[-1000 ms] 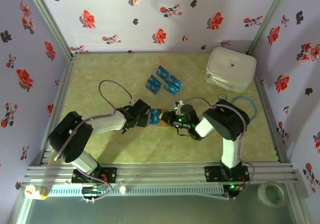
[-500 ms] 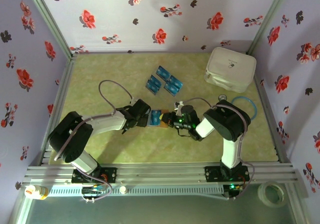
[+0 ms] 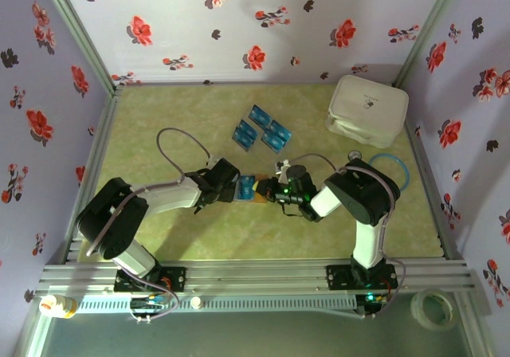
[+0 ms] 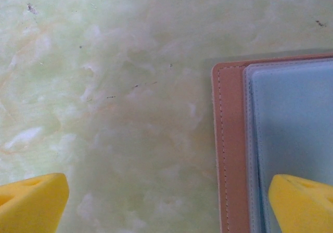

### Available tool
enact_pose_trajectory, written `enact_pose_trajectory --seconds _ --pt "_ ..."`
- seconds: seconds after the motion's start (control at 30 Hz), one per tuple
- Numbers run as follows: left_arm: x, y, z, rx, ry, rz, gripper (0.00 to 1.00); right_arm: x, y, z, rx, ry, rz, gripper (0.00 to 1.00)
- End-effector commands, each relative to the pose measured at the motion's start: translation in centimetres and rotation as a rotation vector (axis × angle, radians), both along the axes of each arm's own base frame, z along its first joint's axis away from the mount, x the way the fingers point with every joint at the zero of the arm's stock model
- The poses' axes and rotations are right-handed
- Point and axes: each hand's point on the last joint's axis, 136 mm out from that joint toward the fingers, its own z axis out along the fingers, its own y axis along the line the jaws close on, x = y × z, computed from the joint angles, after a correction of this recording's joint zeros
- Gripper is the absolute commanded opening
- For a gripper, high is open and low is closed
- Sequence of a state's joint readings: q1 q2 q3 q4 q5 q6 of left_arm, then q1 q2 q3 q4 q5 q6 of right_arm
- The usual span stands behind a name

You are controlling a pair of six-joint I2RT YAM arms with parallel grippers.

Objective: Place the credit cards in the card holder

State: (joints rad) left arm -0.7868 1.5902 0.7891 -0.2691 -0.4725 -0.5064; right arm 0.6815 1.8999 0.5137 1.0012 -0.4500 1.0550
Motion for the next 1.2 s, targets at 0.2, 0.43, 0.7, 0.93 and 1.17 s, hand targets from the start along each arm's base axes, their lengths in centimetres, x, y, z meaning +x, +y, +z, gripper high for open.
enact_pose_trajectory --seconds 0.2,0.43,0.7,0.93,1.17 --pt "-1.1 1.3 -0.8 0.050 0.031 0.010 1.00 -0.8 0.3 -1.8 -0.066 0.060 0.044 0.00" --pt "-0.6 1.2 0.4 0.029 0.014 0.026 1.00 -1.0 0.3 -2.1 -0.091 0.073 0.053 0.17" --pt "0.4 2.7 1.7 -0.018 -0.006 0.100 1.00 -0.9 0.1 -1.2 -0.168 0.043 0.077 0.43" --pt "0.8 4.2 1.8 -0.029 -0.003 0.139 1.00 -1.0 -0.4 -0.4 -0.304 0.009 0.103 0.54" --pt "0.7 5.4 0.9 -0.039 0.030 0.185 1.00 -0.8 -0.7 0.8 -0.409 -0.031 0.129 0.58"
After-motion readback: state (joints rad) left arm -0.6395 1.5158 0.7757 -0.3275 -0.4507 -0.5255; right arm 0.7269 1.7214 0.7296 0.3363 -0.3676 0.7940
